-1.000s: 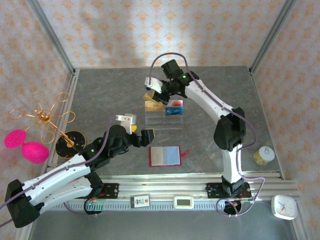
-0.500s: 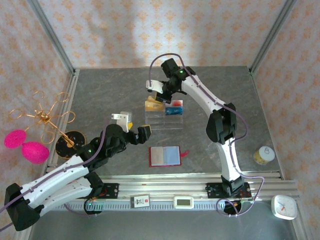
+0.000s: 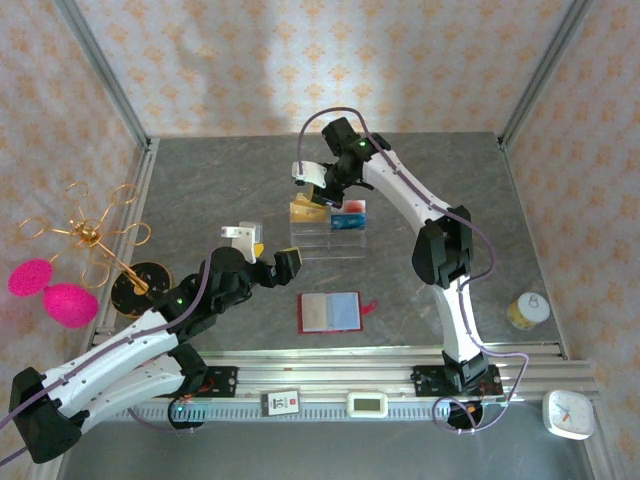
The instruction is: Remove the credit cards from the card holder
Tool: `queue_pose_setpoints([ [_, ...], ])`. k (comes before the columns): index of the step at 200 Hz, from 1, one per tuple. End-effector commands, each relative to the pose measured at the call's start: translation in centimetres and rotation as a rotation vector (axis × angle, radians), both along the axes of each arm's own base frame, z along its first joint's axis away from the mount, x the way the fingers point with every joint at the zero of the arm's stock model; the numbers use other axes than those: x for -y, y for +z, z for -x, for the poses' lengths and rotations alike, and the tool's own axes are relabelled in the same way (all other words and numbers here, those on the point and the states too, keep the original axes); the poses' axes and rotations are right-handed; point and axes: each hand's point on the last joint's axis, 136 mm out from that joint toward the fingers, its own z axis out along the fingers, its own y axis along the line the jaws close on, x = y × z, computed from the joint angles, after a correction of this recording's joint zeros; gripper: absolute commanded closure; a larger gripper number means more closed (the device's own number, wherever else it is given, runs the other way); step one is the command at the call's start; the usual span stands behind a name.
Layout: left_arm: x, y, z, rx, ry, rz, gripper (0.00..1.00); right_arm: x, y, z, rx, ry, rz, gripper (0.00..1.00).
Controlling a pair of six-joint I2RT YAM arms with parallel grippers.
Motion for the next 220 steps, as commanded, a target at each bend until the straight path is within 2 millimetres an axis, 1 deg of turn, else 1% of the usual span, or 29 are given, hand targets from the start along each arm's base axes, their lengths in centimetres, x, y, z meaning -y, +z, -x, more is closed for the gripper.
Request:
queue_pose_setpoints([
  [1, -0.1, 0.4, -0.2, 0.025, 0.003, 0.006, 0.01, 0.1, -1.3, -0.3, -0.030, -0.021, 0.012, 1.00],
  [57, -0.2, 0.6, -0.2, 0.031, 0.002, 0.012, 0.01, -0.1, -2.7, -0.7, -0.022, -0.060, 0.044, 1.00],
  [80, -0.2, 0.7, -0.2, 0.032, 0.000, 0.014, 0.01, -0.4, -2.9, -1.0, -0.019, -0.080, 0.040, 1.00],
  [102, -0.3, 0.8, -0.1, 0.034, 0.000, 0.018, 0.01, -0.8, -2.7, -1.4, -0.006, -0.099, 0.033, 0.91],
  [108, -0.3, 0.7, -0.1, 0.034, -0.001, 0.016, 0.01, -0.9, -2.7, -1.4, -0.005, -0.100, 0.029, 0.87],
  [116, -0.2, 0.7, -0.1, 0.034, -0.002, 0.015, 0.01, -1.2, -2.4, -1.3, -0.005, -0.098, 0.016, 0.77],
  [123, -0.3, 0.6, -0.1, 0.033, -0.001, 0.017, 0.01, -1.5, -1.8, -1.2, -0.004, -0.095, -0.002, 0.71],
  [129, -0.2, 0.8, -0.1, 0.037, -0.004, 0.022, 0.01, -1.6, -1.4, -1.1, -0.006, -0.096, -0.017, 0.68],
  [145, -0.2, 1.0, -0.1, 0.042, 0.000, 0.035, 0.01, -2.2, 0.3, -1.0, -0.004, -0.104, -0.069, 0.62],
  [159, -0.3, 1.2, 0.0, 0.049, 0.005, 0.055, 0.01, -2.5, 1.6, -0.8, -0.011, -0.119, -0.109, 0.61],
  [173, -0.5, 1.2, 0.0, 0.059, 0.018, 0.085, 0.01, -2.9, 3.5, -0.5, -0.029, -0.146, -0.168, 0.60],
  [182, -0.6, 1.3, 0.2, 0.066, 0.019, 0.107, 0.01, -3.2, 4.5, 0.0, -0.055, -0.161, -0.218, 0.60],
  [197, -0.5, 1.5, 0.4, 0.079, 0.008, 0.141, 0.01, -3.6, 7.0, 1.2, -0.091, -0.200, -0.342, 0.59],
  [198, -0.5, 1.6, 0.5, 0.080, 0.007, 0.144, 0.01, -3.7, 7.5, 1.2, -0.086, -0.205, -0.357, 0.59],
  [201, -0.5, 1.6, 0.5, 0.081, 0.007, 0.151, 0.01, -3.7, 7.7, 1.5, -0.097, -0.215, -0.383, 0.59],
  [203, -0.5, 1.7, 0.6, 0.084, 0.005, 0.157, 0.01, -3.7, 7.7, 1.6, -0.107, -0.230, -0.402, 0.59],
  [209, -0.4, 1.8, 0.7, 0.089, -0.002, 0.171, 0.01, -3.7, 8.7, 2.1, -0.114, -0.272, -0.465, 0.59],
  [210, -0.4, 1.8, 0.8, 0.090, -0.003, 0.173, 0.01, -3.7, 9.1, 2.1, -0.110, -0.279, -0.479, 0.59],
  [214, -0.4, 1.8, 0.8, 0.093, -0.004, 0.181, 0.01, -3.7, 8.9, 2.2, -0.117, -0.317, -0.512, 0.59],
  [215, -0.4, 1.8, 0.8, 0.094, -0.004, 0.183, 0.01, -3.6, 9.6, 2.1, -0.113, -0.332, -0.532, 0.59],
  [220, -0.4, 1.9, 1.0, 0.098, -0.006, 0.197, 0.01, -3.3, 9.8, 2.3, -0.131, -0.403, -0.587, 0.59],
])
